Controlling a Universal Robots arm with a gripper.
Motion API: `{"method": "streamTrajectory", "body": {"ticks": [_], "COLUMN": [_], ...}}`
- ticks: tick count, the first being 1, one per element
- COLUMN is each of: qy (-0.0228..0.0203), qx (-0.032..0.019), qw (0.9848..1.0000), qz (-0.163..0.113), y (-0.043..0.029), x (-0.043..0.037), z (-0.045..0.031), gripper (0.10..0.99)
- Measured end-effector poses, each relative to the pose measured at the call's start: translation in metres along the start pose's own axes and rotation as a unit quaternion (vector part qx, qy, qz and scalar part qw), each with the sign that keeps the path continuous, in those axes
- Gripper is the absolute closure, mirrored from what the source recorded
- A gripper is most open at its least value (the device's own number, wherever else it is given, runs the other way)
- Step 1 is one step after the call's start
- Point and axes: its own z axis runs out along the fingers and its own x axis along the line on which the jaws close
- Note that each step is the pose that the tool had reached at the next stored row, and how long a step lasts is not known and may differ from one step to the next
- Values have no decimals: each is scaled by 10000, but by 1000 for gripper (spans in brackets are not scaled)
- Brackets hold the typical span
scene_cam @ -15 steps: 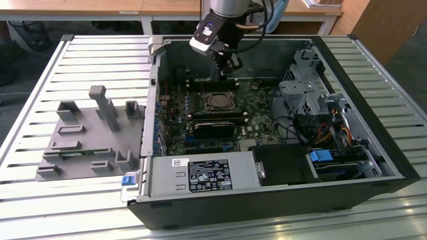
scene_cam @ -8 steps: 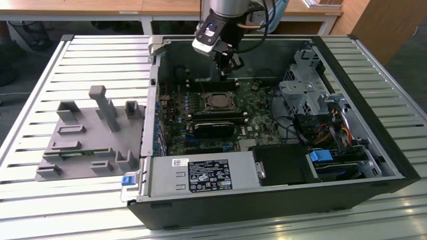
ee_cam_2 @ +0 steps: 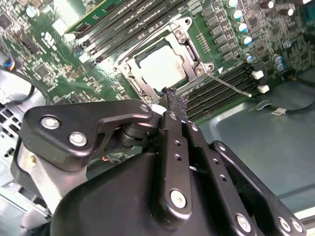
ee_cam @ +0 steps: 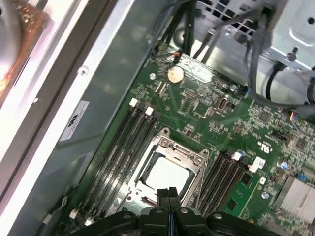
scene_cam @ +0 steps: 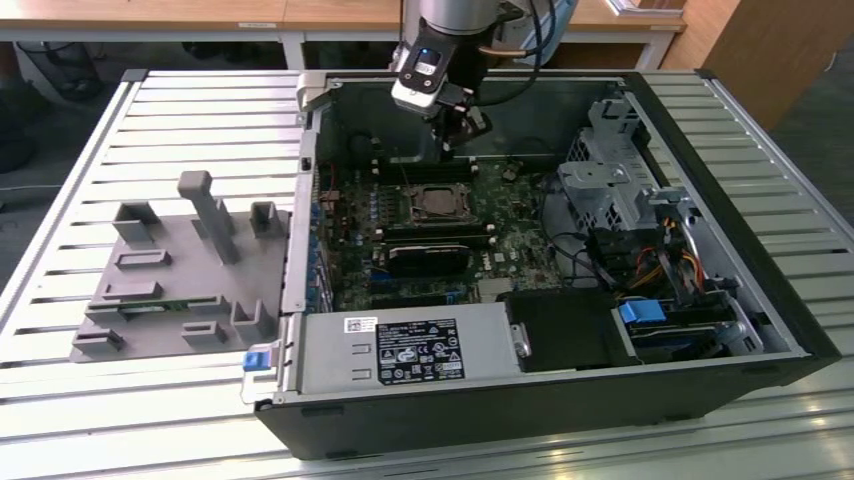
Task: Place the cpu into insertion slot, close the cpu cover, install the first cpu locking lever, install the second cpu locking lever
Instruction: 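Install the first cpu locking lever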
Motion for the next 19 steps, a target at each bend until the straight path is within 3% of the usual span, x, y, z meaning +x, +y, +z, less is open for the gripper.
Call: {"method": "streamTrajectory", "body": {"ticks": [5, 9, 13, 19], "qy": [4, 6, 10, 14], "qx": [-4, -6, -10, -14], "qw": [9991, 9970, 9935, 9864], "qz": [-413, -778, -1136, -1645], "y": [0, 0, 0, 0], "x": [0, 0, 0, 0], "z": [0, 0, 0, 0], "gripper": [980, 980, 980, 980]}}
